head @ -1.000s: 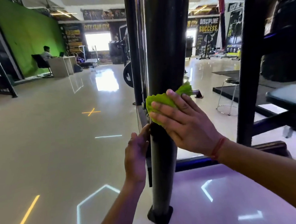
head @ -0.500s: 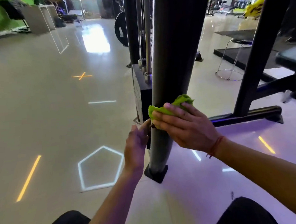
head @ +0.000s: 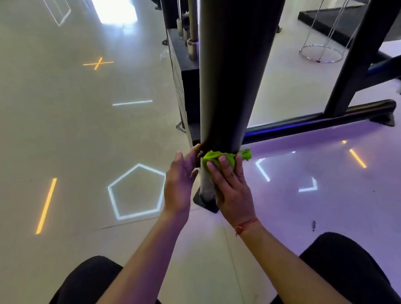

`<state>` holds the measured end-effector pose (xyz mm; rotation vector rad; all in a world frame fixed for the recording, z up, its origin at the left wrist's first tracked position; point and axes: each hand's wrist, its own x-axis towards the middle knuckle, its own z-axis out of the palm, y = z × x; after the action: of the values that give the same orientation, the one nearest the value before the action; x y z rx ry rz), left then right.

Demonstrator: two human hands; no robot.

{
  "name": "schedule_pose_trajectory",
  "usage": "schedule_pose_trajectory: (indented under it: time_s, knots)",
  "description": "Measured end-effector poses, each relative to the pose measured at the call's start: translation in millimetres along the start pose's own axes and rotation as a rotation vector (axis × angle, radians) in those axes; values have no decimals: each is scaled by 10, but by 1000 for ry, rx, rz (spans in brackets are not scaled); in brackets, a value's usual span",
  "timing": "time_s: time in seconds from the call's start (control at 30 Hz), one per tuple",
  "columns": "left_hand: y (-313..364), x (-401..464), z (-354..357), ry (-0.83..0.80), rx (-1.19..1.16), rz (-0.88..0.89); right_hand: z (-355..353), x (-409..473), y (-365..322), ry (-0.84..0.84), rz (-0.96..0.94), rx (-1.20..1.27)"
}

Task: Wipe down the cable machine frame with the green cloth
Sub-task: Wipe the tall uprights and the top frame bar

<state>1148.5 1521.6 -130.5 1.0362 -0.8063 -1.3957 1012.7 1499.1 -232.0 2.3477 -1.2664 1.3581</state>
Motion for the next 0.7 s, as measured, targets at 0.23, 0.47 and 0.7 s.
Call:
schedule_pose_trajectory:
  time_s: [0.23,0.47,0.7]
  knots:
    - [-191,116,-78,64,16,-11,151,-156,-158,296,412,275]
    - [-408,155,-158,62,52,-10,447,-269,-424,504,1273,677]
    - [-653,265,-225,71,100,25,1053,-554,-437,262,1340,485]
